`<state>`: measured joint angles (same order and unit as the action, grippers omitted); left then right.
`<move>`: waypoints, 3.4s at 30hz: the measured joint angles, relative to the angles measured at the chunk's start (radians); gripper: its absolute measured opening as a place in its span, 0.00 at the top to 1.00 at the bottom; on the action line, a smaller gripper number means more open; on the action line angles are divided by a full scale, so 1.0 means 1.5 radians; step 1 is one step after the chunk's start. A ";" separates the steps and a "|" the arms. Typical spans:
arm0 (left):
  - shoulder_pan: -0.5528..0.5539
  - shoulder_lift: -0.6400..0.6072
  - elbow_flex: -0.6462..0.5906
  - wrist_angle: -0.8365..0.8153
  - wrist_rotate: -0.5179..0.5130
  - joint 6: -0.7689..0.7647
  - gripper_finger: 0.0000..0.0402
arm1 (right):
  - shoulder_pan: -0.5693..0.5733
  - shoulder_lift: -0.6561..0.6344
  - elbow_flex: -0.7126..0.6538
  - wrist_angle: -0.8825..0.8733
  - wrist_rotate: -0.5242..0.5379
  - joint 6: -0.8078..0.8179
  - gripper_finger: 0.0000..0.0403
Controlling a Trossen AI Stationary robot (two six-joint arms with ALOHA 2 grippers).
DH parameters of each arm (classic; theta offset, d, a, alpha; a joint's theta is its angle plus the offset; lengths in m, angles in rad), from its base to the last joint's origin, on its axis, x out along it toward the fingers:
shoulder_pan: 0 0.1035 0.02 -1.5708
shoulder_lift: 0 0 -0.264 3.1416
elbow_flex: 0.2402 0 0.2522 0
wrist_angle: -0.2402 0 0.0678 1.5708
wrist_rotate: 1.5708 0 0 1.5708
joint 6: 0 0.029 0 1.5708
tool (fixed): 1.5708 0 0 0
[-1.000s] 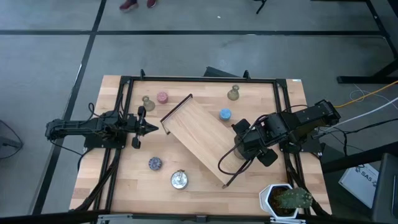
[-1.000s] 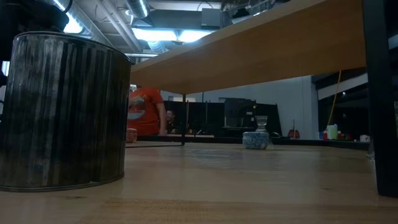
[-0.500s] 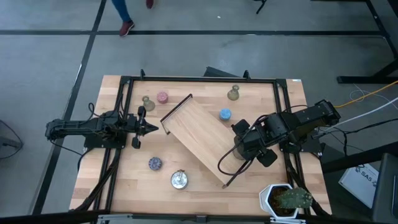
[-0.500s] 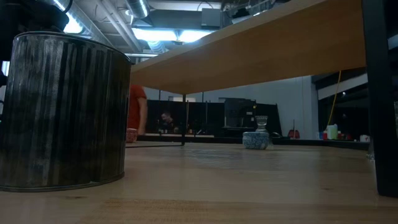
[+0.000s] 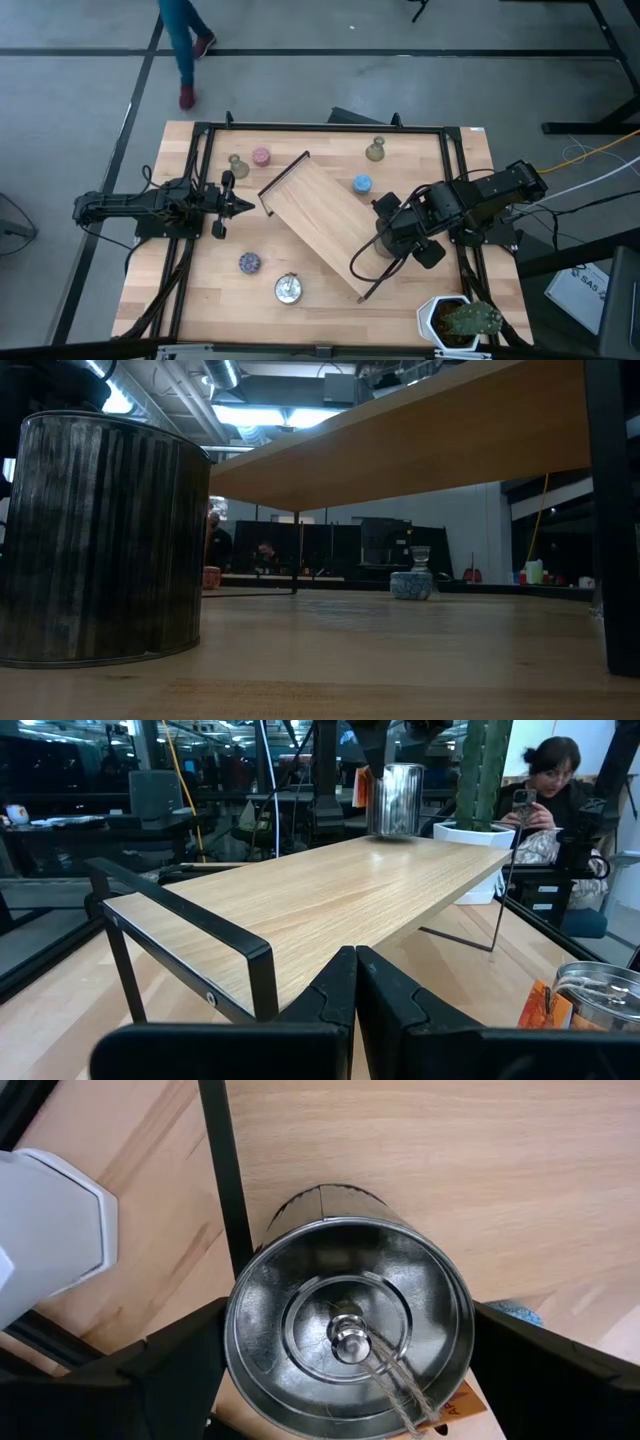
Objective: Pick & Place candle stick holders
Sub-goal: Put the top silver scented candle can on the shelf, then put the right transparent candle holder on the shelf
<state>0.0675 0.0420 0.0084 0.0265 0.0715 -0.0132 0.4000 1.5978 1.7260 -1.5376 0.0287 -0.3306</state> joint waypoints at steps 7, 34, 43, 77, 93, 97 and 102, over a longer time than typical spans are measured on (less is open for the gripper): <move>0.000 0.000 0.000 0.000 0.000 0.000 0.99 | 0.000 0.000 0.000 0.005 -0.002 -0.009 0.07; 0.000 0.000 0.000 0.000 0.000 0.000 0.99 | -0.003 -0.026 0.034 -0.006 0.020 -0.010 0.01; 0.000 0.000 0.000 0.000 0.000 0.000 0.99 | -0.039 -0.061 0.036 -0.022 0.049 0.026 0.01; 0.000 0.000 0.000 0.000 0.000 0.000 0.99 | -0.332 -0.100 0.035 -0.022 0.049 0.054 0.01; 0.000 0.000 0.000 0.000 0.000 0.000 0.99 | -0.385 -0.082 0.001 0.012 0.048 0.109 0.01; 0.000 0.000 0.000 0.000 0.000 0.000 0.99 | -0.385 -0.082 -0.031 0.034 0.049 0.125 0.01; 0.000 0.000 0.000 0.000 0.000 0.000 0.99 | -0.385 -0.082 -0.068 0.071 0.049 0.143 0.01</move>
<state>0.0676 0.0421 0.0083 0.0266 0.0715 -0.0132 -0.1776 1.4750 1.6246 -1.4318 0.1016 -0.1158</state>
